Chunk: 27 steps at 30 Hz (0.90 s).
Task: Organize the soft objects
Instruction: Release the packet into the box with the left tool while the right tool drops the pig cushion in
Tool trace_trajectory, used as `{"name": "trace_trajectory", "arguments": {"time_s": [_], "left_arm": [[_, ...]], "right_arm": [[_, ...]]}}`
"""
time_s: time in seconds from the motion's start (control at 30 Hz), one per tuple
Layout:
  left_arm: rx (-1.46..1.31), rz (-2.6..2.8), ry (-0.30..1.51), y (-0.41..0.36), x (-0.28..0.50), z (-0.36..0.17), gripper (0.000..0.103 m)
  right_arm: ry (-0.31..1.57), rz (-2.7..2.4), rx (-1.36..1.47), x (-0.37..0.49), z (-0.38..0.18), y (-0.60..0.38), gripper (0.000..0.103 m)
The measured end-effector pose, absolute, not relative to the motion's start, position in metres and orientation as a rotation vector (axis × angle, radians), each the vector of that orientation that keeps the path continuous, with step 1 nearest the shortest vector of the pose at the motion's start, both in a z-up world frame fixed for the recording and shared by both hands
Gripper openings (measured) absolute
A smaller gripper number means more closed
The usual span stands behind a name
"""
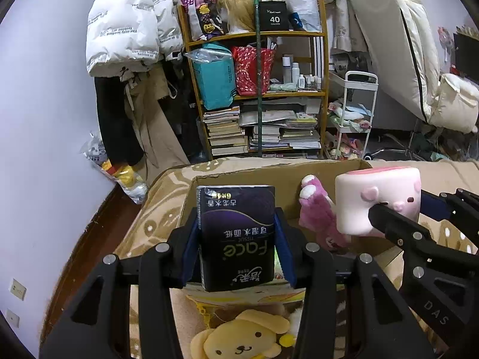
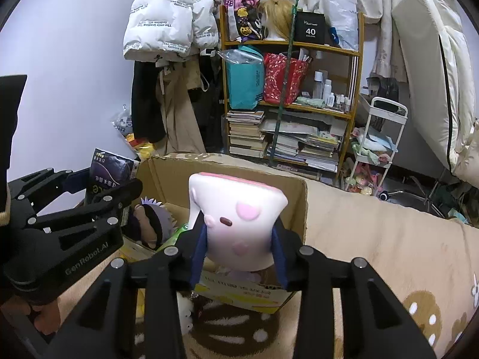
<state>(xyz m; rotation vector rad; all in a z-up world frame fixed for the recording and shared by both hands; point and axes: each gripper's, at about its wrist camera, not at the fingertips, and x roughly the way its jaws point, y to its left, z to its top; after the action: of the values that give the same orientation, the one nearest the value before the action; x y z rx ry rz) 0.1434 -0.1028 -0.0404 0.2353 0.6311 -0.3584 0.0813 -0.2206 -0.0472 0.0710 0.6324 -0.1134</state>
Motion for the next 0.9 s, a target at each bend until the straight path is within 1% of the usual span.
{"name": "trace_trajectory", "arguments": {"time_s": [0.2, 0.27, 0.5, 0.53, 0.57, 0.63, 0.8, 0.87, 0.9], "left_arm": [[0.235, -0.359, 0.651, -0.102, 0.143, -0.047, 0.047], [0.228, -0.354, 0.646, -0.101, 0.144, -0.046, 0.057], [0.186, -0.327, 0.664, -0.093, 0.149, -0.048, 0.059], [0.182, -0.323, 0.67, -0.091, 0.15, -0.048, 0.061], [0.179, -0.318, 0.673, -0.09, 0.15, -0.049, 0.066], [0.171, -0.304, 0.667, -0.087, 0.151, -0.048, 0.071], [0.153, -0.274, 0.663, -0.081, 0.152, -0.043, 0.076], [0.153, -0.26, 0.644, -0.078, 0.149, -0.037, 0.086], [0.157, -0.256, 0.637, -0.077, 0.148, -0.035, 0.088]], "right_arm": [[0.651, -0.123, 0.103, 0.081, -0.051, -0.228, 0.044], [0.662, -0.116, 0.131, 0.083, -0.053, -0.231, 0.044], [0.703, -0.098, 0.179, 0.086, -0.06, -0.235, 0.048], [0.704, -0.1, 0.171, 0.086, -0.061, -0.234, 0.048], [0.704, -0.099, 0.166, 0.086, -0.061, -0.234, 0.049], [0.705, -0.088, 0.158, 0.086, -0.061, -0.231, 0.049], [0.719, -0.091, 0.12, 0.088, -0.064, -0.226, 0.051], [0.725, -0.089, 0.112, 0.088, -0.065, -0.224, 0.052], [0.726, -0.089, 0.116, 0.088, -0.065, -0.224, 0.053]]}}
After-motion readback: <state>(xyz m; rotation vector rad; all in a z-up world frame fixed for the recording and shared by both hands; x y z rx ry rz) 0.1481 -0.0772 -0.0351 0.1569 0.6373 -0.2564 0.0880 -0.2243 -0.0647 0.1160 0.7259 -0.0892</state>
